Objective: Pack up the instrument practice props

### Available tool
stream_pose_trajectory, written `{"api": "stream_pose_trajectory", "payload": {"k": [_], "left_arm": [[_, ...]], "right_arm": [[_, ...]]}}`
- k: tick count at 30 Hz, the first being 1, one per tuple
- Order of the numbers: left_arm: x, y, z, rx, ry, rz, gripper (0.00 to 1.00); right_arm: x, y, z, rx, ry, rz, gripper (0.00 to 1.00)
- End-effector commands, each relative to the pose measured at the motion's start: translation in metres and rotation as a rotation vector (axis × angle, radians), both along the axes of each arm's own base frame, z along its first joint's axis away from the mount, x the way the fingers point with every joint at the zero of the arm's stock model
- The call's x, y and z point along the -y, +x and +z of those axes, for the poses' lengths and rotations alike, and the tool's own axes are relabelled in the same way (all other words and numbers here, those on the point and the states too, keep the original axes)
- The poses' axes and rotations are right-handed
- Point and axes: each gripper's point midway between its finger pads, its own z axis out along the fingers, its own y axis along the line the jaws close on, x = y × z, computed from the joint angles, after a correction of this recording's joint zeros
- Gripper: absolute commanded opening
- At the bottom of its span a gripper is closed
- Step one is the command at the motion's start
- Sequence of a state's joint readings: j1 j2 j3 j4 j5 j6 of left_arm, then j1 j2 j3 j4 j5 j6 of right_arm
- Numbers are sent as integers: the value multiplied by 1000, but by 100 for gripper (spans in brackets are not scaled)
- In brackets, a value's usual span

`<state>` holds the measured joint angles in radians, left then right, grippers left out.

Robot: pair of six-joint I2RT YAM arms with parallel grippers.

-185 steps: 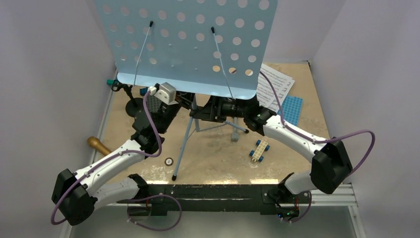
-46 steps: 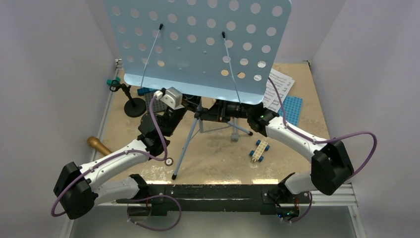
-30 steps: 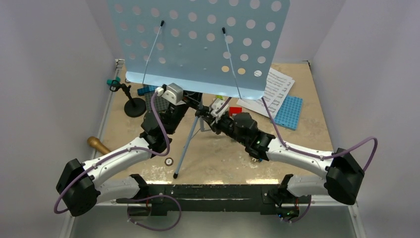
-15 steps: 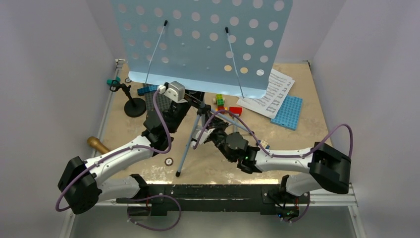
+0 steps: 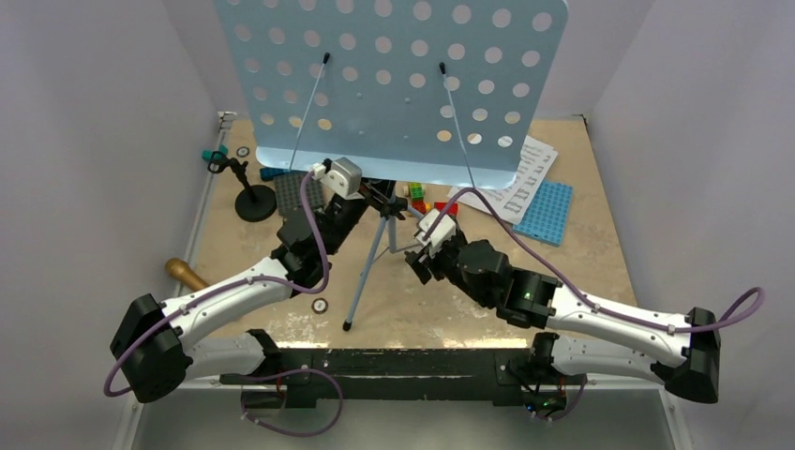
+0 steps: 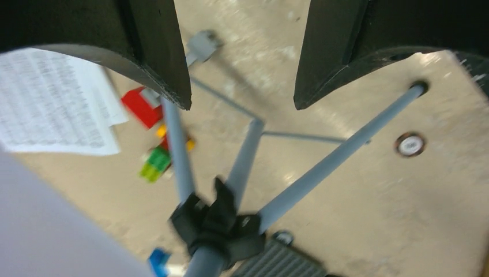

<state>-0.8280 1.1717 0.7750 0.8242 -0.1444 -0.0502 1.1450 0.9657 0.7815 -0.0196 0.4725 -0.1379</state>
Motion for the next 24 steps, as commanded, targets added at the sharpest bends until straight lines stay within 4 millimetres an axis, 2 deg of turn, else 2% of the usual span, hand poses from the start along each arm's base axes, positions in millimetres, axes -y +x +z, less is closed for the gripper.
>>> {"api": "stream_pose_trajectory", "payload": {"k": [1,3,5,10,13,17,21,24], "left_arm": [[10,7,-77,-236,119,-1,0],[11,5,-76,-231,115,-2,0],[11,3,-73,-222,106,-4,0],[13,-4,-70,-207,104,-12,0],[11,-9,-70,-199,103,-16,0],[9,-14,-80,-204,114,-20,0],[9,-16,-85,-202,116,-25,0],[9,-18,-85,-191,128,-27,0]], "right_arm": [[-11,-37,-36,-351,238,44,69],[-17,-49,-42,-451,327,77,70],[-26,-60,-39,-530,420,126,71],[-37,-61,-17,-703,615,169,73],[-29,-45,-2,-809,776,167,75],[-19,-22,17,-928,931,172,75],[-27,0,26,-1030,972,176,74],[-39,4,35,-1089,982,233,72]]}}
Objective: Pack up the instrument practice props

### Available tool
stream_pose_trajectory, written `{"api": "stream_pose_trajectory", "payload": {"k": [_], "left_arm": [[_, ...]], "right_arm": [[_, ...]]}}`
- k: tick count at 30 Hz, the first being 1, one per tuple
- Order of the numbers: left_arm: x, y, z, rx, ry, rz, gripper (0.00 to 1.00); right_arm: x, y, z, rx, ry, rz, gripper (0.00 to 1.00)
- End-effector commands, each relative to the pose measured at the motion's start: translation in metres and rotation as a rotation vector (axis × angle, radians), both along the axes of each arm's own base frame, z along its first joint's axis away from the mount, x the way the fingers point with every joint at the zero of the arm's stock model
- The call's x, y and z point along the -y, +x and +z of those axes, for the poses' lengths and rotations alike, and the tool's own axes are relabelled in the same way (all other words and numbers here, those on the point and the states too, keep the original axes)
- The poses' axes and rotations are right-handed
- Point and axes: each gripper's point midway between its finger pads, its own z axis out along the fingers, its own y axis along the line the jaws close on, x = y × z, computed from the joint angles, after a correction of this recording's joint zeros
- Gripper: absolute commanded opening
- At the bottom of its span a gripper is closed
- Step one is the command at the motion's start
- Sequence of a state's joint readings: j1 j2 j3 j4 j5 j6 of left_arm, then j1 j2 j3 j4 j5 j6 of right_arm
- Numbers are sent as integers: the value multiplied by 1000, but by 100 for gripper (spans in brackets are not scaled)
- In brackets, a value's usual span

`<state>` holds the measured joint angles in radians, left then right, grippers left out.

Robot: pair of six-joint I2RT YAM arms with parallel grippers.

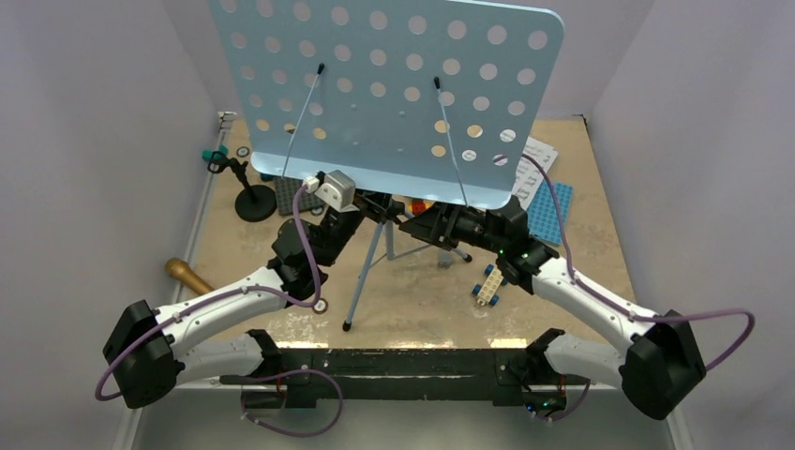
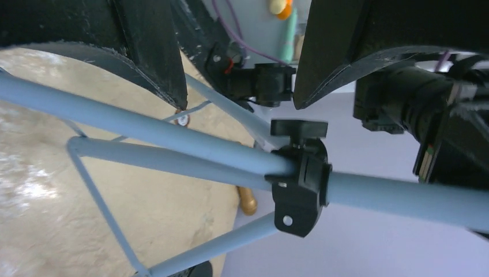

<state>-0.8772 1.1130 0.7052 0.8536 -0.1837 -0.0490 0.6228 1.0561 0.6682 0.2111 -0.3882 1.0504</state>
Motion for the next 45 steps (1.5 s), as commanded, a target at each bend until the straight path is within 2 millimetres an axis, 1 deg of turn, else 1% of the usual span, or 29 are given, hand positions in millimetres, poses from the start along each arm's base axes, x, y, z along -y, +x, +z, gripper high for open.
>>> {"api": "stream_pose_trajectory", "payload": {"k": [1,6,10,11,15,18,21,23,24,26,29,32,33,34,36,38,39,40,41,43,45], "left_arm": [[13,1,-80,-185,159,-17,0],[11,-2,-85,-174,181,-12,0],[10,-4,-91,-179,181,-15,0],[10,-5,-92,-180,180,-16,0],[8,-6,-95,-183,183,-14,0],[7,-6,-95,-182,184,-12,0],[8,-8,-96,-182,185,-19,0],[9,-8,-97,-186,185,-22,0],[9,-8,-97,-187,184,-24,0],[10,-9,-98,-189,186,-28,0],[11,-9,-100,-193,194,-32,0],[12,-8,-104,-200,202,-31,0],[12,-8,-106,-203,204,-32,0],[12,-8,-106,-204,204,-32,0],[12,-7,-106,-205,202,-27,0],[10,-6,-102,-202,190,-16,0],[9,-6,-100,-200,185,-11,0],[8,-6,-97,-198,181,-8,0],[7,-7,-94,-194,178,-8,3],[7,-6,-89,-191,169,-6,11],[7,-7,-83,-188,160,-11,22]], "right_arm": [[-25,-10,49,-42,176,166,71],[-32,-12,53,-78,233,208,65],[-34,-8,59,-92,262,208,61],[-35,-7,62,-88,279,208,61],[-34,-6,70,-82,311,200,67],[-35,-3,72,-83,306,192,67],[-38,1,71,-93,285,186,58],[-40,4,71,-92,278,185,48],[-40,6,72,-79,272,186,40],[-41,6,73,-44,231,191,32],[-39,4,77,38,143,189,25],[-30,5,69,121,14,160,19],[-26,6,65,145,-29,150,18],[-23,6,63,167,-60,145,20],[-18,3,59,187,-100,151,37],[-9,3,53,201,-133,118,57],[-5,3,52,215,-147,104,61],[0,2,52,228,-160,88,64],[5,1,52,242,-173,75,66],[12,1,51,264,-199,55,68],[17,1,50,286,-224,43,69]]}}
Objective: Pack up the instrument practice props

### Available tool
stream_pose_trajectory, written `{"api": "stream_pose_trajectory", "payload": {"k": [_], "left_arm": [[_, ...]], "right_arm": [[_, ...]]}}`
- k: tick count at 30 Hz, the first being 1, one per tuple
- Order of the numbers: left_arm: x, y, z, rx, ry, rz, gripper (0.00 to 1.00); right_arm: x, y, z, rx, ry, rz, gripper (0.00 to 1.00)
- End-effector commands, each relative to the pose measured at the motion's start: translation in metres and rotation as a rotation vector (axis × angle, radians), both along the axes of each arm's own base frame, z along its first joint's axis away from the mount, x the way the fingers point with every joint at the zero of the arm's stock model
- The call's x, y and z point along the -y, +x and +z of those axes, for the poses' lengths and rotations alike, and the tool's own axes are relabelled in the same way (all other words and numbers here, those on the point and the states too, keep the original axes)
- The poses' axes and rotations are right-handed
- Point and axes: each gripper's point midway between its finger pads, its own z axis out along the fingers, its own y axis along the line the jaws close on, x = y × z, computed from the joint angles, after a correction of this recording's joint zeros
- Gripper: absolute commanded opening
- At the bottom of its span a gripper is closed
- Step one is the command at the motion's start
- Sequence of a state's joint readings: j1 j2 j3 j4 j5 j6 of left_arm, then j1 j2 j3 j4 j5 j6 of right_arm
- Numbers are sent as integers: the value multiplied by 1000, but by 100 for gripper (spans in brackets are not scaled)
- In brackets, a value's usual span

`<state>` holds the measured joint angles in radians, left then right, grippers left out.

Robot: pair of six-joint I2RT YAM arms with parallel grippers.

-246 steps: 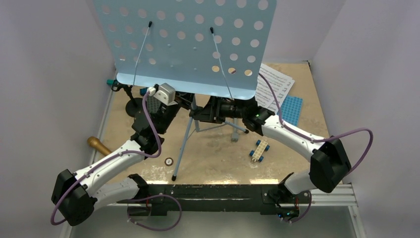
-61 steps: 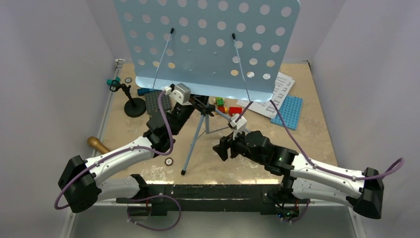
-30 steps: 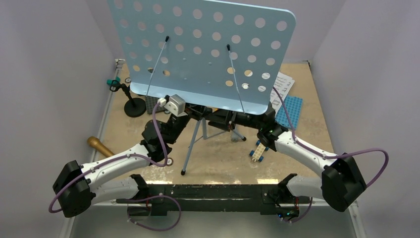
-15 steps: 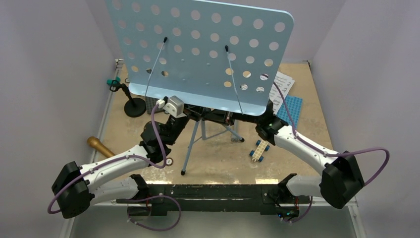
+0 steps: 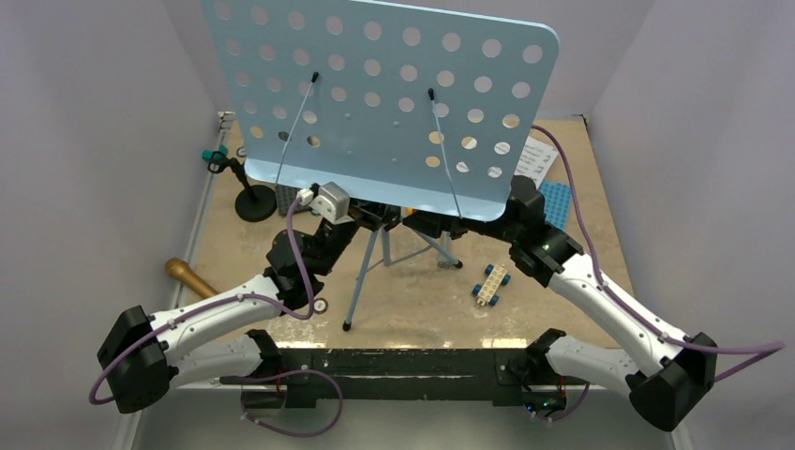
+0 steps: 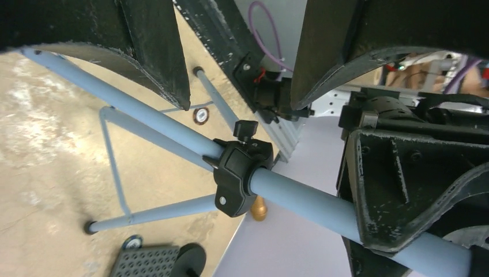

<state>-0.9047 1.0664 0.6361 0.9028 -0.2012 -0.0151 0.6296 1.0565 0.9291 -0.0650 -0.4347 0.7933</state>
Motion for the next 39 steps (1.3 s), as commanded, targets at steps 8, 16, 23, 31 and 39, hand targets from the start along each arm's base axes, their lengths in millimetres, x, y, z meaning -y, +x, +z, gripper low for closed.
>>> {"api": "stream_pose_trajectory", "payload": {"k": [8,16,23,31,39], "left_arm": [[14,-3,-62,-223,116,-46,53],[9,-6,-63,-226,110,-39,56],[4,-14,-70,-246,100,-58,60],[-5,-25,-72,-252,86,-81,64],[-13,-36,-80,-289,67,-107,65]], "right_arm": [[33,12,-2,200,-158,-113,69],[39,14,4,262,-178,-129,70],[60,17,7,322,-193,-235,73],[87,12,-9,431,-165,-350,75],[96,-4,-8,845,0,-382,70]]}}
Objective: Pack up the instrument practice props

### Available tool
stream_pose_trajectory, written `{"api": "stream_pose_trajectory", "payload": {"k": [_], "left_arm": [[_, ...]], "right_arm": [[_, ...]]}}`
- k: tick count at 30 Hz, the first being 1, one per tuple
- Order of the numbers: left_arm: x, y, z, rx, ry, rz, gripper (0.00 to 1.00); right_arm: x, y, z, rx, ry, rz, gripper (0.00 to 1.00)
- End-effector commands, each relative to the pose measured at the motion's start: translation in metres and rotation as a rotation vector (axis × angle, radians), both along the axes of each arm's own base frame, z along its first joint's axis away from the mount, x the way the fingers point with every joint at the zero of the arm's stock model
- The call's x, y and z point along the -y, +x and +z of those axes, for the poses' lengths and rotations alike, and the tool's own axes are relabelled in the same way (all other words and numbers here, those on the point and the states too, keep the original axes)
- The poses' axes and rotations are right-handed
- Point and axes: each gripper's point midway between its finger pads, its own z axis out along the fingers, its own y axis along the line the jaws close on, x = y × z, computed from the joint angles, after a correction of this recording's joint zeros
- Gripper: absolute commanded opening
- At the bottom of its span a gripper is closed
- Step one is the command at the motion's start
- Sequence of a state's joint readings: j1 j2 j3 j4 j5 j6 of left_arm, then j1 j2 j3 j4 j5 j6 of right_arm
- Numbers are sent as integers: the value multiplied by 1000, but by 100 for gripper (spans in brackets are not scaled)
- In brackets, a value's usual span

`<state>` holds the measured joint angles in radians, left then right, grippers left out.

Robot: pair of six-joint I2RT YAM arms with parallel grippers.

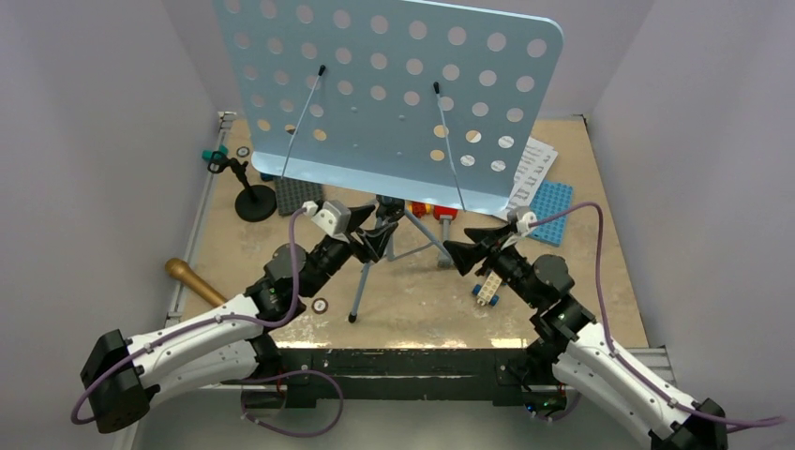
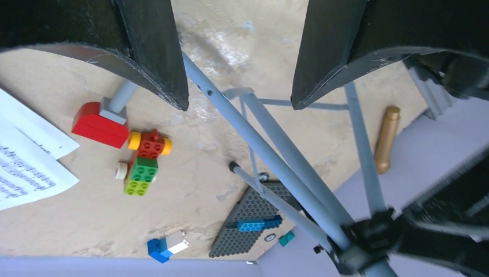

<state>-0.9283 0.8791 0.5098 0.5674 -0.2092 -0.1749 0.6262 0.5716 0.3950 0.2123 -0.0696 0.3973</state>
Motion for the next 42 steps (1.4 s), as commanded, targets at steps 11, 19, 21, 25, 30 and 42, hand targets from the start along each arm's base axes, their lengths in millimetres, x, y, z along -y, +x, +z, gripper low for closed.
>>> {"api": "stream_pose_trajectory", "payload": {"k": [11,19,21,25,30,42], "left_arm": [[-19,-24,-16,-94,-62,-26,65],[-29,-31,-25,-131,-51,-16,65],[-32,-32,-28,-138,-49,-12,65],[-35,-33,-33,-140,-36,-5,65],[-34,-30,-37,-141,-15,2,65],[-37,-18,-51,-149,18,73,65]], "right_arm": [[-25,-7,144,569,121,130,75],[-63,20,159,528,95,232,77],[-69,24,157,512,94,252,76],[-72,25,152,497,111,260,76],[-70,21,135,465,111,265,75],[-56,2,93,422,42,273,77]]}}
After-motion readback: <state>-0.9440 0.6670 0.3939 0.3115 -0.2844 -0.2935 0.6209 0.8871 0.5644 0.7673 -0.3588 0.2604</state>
